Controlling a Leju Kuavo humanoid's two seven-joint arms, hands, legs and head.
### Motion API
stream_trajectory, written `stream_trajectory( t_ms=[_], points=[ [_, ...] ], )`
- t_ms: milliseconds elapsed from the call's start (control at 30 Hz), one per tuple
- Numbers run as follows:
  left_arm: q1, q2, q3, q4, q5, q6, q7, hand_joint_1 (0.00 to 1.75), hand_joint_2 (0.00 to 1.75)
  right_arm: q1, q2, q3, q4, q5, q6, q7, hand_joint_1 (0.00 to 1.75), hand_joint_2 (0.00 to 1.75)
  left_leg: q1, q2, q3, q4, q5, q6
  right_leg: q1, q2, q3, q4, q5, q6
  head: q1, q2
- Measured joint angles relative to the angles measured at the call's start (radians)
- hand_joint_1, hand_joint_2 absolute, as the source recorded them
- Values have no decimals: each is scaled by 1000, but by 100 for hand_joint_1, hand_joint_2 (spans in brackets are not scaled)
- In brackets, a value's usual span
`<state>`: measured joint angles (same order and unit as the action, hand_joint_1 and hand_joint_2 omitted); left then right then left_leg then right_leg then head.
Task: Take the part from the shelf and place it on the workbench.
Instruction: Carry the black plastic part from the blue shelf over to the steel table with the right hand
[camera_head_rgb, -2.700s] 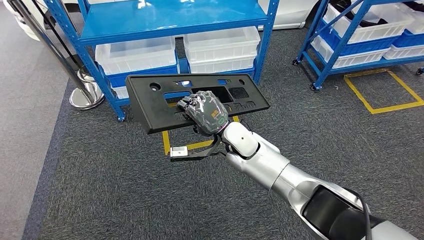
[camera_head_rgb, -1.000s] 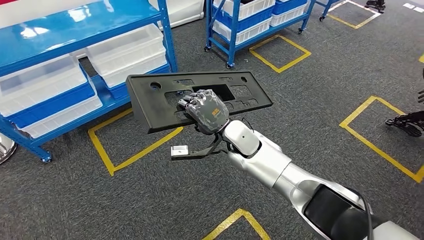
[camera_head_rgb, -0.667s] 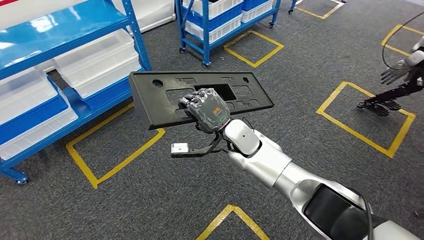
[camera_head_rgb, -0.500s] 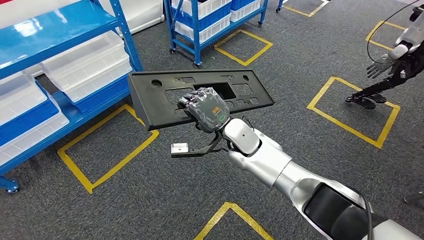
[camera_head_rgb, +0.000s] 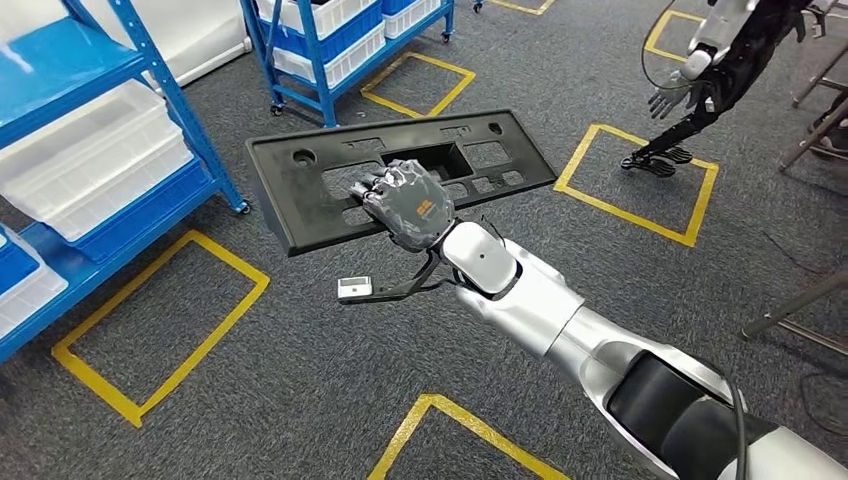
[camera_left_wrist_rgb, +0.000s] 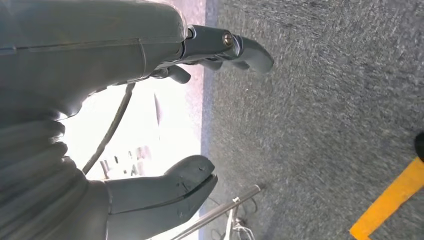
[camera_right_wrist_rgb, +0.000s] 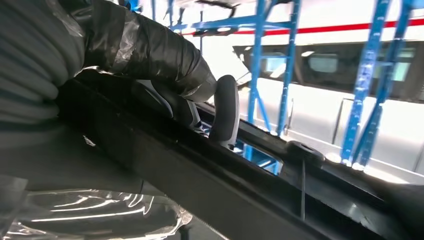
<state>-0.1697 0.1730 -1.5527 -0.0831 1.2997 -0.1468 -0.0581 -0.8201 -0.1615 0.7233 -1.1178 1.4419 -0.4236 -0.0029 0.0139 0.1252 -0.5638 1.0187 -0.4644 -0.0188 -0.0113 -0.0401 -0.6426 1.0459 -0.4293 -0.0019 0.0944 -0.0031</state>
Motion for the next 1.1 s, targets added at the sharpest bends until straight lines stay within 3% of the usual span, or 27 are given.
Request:
stream_trajectory(
  t_ms=[67, 133, 200, 233, 300, 367, 433, 500, 567, 633, 700, 733, 767, 833, 900, 933, 1000, 1033, 1100],
  points=[
    [-5, 0, -1, 0, 0, 0, 2, 0, 175, -25, 0, 11, 0, 4, 13, 0, 175, 175, 5, -38, -15, 40, -34, -8, -5, 22, 0, -6, 7, -14, 0, 0],
    [-5, -1, -2, -1, -1, 0, 3, 0, 175, -46, 3, 23, 1, 9, 23, 0, 175, 175, 8, -96, -69, 158, -99, -11, -4, 45, -2, -8, 11, -24, 0, 0],
    [-2, -1, -2, -1, -1, 1, 5, 0, 175, -54, 5, 37, 2, 13, 32, 0, 175, 175, 8, -116, -126, 274, -136, -10, 2, 71, -4, -8, 12, -28, -1, 0],
    [-1, -2, -3, -1, -1, 1, 6, 0, 175, -57, 5, 44, 3, 15, 37, 0, 175, 175, 8, -119, -137, 290, -130, -8, 5, 84, -4, -7, 13, -29, -1, 0],
    [-1, -2, -3, -2, -2, 0, 7, 0, 175, -66, 5, 61, 6, 21, 48, 2, 175, 175, 7, -133, -104, 205, -63, 2, 8, 113, -4, -3, 13, -29, -1, 0],
    [-2, 0, -3, -2, -5, 0, 7, 0, 175, -85, 6, 76, 9, 36, 61, 13, 175, 175, 8, -191, -48, 74, -6, 17, 7, 139, -9, 2, 14, -26, 0, 0],
    [-4, 2, -4, -3, -8, -1, 9, 0, 175, -102, 7, 91, 15, 53, 74, 24, 175, 175, 7, -228, -25, 19, 4, 24, -1, 164, -19, 3, 20, -15, 0, 0],
    [-8, 2, -4, -4, -10, -2, 11, 0, 175, -111, 8, 103, 22, 64, 85, 33, 175, 175, 5, -206, -18, 2, 10, 28, -6, 184, -26, -3, 29, 1, -1, 0],
    [-11, 1, -4, -5, -10, -2, 12, 0, 175, -120, 8, 112, 28, 72, 94, 44, 175, 175, 7, -177, -7, -20, 22, 37, -1, 139, -38, 17, 15, 10, 1, 0],
    [-11, 1, -5, -6, -9, -2, 13, 0, 175, -134, 10, 119, 33, 81, 104, 55, 175, 175, 6, -145, -2, -30, 26, 42, 2, 70, -87, 114, -40, 15, 2, 0],
    [-10, 1, -5, -6, -7, -2, 14, 0, 175, -142, 13, 126, 39, 91, 113, 63, 175, 175, 4, -114, -2, -29, 25, 43, -4, 50, -145, 236, -89, 22, 2, 0],
    [-11, 0, -5, -6, -6, -2, 15, 0, 175, -142, 13, 129, 42, 94, 116, 65, 175, 175, 5, -99, -2, -29, 23, 42, -7, 47, -155, 258, -89, 26, 2, 0],
    [-11, 0, -5, -7, -6, -2, 15, 0, 175, -143, 14, 133, 46, 96, 119, 67, 175, 175, 6, -86, -1, -27, 21, 40, -11, 43, -144, 242, -72, 29, 2, 0],
    [-12, -2, -5, -8, -5, -3, 15, 0, 175, -148, 14, 137, 52, 100, 122, 70, 175, 175, 7, -62, 0, -19, 13, 32, -14, 10, -73, 114, -17, 33, 2, 0],
    [-13, -3, -5, -8, -4, -3, 15, 0, 175, -155, 16, 139, 56, 103, 124, 71, 175, 175, 2, -42, -1, -8, 2, 19, -9, -19, -19, 14, 11, 25, 2, 0],
    [-13, -3, -6, -9, -4, -3, 15, 0, 175, -158, 18, 141, 58, 104, 124, 71, 175, 175, 0, -33, 0, -5, -2, 12, -5, -22, -13, -1, 9, 18, 2, 0],
    [-16, -3, -6, -9, -4, -4, 15, 0, 175, -159, 20, 143, 62, 105, 127, 71, 175, 175, 2, -17, 6, -7, -6, 0, -2, 4, -14, 0, 12, 4, 2, 0],
    [-17, -4, -6, -9, -4, -5, 15, 0, 175, -160, 20, 144, 63, 106, 129, 72, 175, 175, 5, -24, 7, -3, -13, -5, -2, 14, -14, -2, 13, -2, 2, 0],
    [-19, -5, -6, -9, -2, -8, 16, 0, 175, -164, 23, 146, 67, 108, 136, 73, 175, 175, 10, -67, -15, 52, -53, -12, -5, 32, -11, -7, 17, -15, 1, 0]
  ],
)
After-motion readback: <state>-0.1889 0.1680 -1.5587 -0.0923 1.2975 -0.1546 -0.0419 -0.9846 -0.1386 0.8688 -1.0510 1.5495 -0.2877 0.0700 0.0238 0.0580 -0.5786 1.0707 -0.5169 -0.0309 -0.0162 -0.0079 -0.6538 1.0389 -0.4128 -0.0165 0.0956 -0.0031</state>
